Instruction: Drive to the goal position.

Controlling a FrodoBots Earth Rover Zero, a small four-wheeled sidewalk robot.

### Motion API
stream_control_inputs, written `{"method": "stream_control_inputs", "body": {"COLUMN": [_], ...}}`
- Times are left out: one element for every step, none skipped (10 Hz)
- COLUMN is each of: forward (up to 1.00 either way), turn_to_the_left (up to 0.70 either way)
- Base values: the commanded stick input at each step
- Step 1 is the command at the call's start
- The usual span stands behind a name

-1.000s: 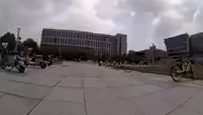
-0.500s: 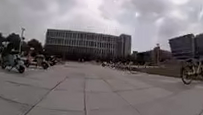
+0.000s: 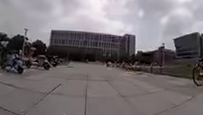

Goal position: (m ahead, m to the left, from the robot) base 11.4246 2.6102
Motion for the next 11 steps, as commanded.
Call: {"method": "stream_control_inputs", "body": {"forward": [0.60, 0.60, 0.60, 0.60, 0.60, 0.60, 0.60, 0.60, 0.60, 0.60, 0.60], "turn_to_the_left": [0.02, 0.00, 0.00, 0.00, 0.00, 0.00, 0.02, 0.13, 0.15, 0.15, 0.15]}}
